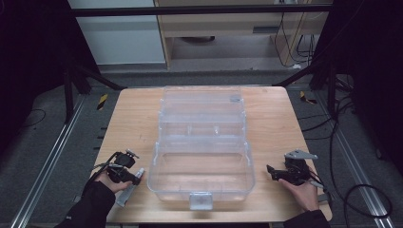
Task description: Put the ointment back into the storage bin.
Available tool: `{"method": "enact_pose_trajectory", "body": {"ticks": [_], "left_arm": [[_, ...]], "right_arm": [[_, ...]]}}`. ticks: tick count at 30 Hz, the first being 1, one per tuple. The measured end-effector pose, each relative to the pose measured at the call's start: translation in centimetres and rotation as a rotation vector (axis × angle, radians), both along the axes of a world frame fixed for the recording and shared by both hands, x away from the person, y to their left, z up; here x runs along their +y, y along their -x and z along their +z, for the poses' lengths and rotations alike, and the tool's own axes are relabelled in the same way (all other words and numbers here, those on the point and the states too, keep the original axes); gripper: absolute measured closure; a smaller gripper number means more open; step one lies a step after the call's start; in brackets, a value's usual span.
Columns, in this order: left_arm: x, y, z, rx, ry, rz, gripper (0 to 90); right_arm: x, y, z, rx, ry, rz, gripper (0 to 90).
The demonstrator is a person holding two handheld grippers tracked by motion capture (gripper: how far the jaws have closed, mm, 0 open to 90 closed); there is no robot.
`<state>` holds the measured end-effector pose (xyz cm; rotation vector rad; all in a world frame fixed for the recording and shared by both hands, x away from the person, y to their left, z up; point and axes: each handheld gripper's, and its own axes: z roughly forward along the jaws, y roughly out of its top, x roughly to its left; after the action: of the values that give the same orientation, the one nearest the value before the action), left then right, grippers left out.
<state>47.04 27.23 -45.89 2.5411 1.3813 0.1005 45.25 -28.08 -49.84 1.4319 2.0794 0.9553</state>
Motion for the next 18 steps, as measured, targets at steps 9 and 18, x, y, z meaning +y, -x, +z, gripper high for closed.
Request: {"method": "enact_pose_trajectory", "body": {"ticks": [9,18], "left_arm": [[-0.14,-0.1,-0.24,0.014,-0.014,-0.037,69.5],[-0.06,0.49,0.72,-0.015,-0.008,-0.118,70.1]], "right_arm": [[0.01,-0.03,-0.04,0.001,0.005,0.005,17.0],[0.07,0.0,-0.05,0.01,0.0,0.009,17.0]]}}
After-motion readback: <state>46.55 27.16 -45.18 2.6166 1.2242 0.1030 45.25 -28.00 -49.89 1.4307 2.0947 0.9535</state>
